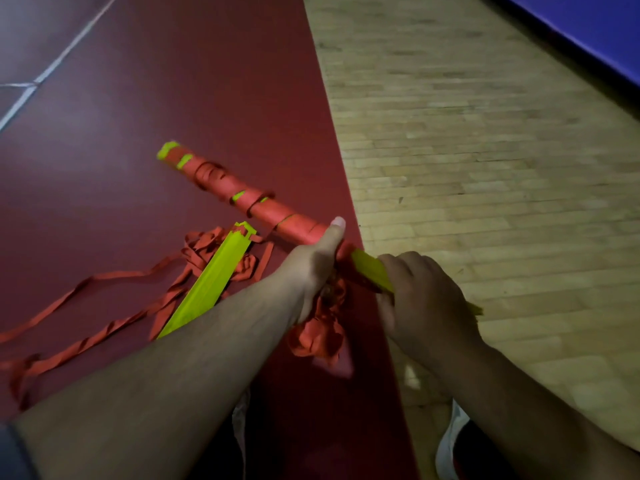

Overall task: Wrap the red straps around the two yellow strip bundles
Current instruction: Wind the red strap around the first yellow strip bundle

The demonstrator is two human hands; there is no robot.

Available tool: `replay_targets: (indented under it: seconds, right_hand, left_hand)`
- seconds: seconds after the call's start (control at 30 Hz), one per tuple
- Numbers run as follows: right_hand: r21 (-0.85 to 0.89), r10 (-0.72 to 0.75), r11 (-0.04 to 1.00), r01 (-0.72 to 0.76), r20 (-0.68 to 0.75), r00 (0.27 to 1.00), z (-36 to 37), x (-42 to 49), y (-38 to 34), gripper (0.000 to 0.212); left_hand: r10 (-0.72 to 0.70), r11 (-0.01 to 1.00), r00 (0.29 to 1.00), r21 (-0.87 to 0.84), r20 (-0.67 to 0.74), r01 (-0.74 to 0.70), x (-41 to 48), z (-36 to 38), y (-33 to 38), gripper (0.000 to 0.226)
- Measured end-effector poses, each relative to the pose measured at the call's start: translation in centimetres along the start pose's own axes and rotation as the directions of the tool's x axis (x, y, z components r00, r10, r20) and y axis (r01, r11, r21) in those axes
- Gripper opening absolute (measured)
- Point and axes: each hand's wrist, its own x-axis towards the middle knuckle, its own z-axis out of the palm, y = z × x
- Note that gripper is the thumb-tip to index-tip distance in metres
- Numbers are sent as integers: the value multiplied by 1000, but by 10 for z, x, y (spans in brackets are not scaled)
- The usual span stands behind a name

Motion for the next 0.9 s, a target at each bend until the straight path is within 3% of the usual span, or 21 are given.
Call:
replay_targets:
  seconds: [0.1,0.2,0.23,0.3,0.37,0.5,0.57,0.63,0.73,0.83,0.9]
  right_hand:
    - [119,-35,992,34,7,999,-4,5,6,48]
    - [335,91,926,-171,241,966,-28,14,18,58]
    - [357,120,894,-271,392,912,-37,16,23,58]
    - [461,58,746,-481,674,737,-48,16,32,46]
    - [567,-71,561,-604,759,647,-49,13,35,40]
    - [723,-61,492,-486,585,808,-48,11,28,23]
    - [760,-39,435,-482,551,834,-51,11,25,22]
    - [729,-6,478,-490,561,828,-49,10,25,27]
    - [579,107,703,-414,488,866,-44,9,27,24]
    - [443,172,832,-333,366,915,-39,5,24,27]
    - [343,201,888,-308,312,929,-35,2,20,36]
  left_hand:
    - [26,1000,999,17,-18,-26,3,-4,-6,51]
    - [114,991,993,61,27,-116,6,-10,-7,49]
    - [142,987,988,64,56,-145,7,-12,-6,48]
    - [198,975,973,81,116,-208,3,-14,-2,45]
    - [264,949,944,124,199,-291,-2,-15,1,46]
    - [397,833,869,282,296,-476,-7,-23,9,59]
    - [402,795,829,300,389,-527,-11,-25,12,48]
    - [353,808,826,301,440,-506,-14,-22,12,36]
    - [352,786,822,336,448,-519,-12,-21,9,42]
    - [257,797,869,416,423,-438,-10,-24,11,47]
    - [193,859,904,380,381,-344,-9,-22,10,43]
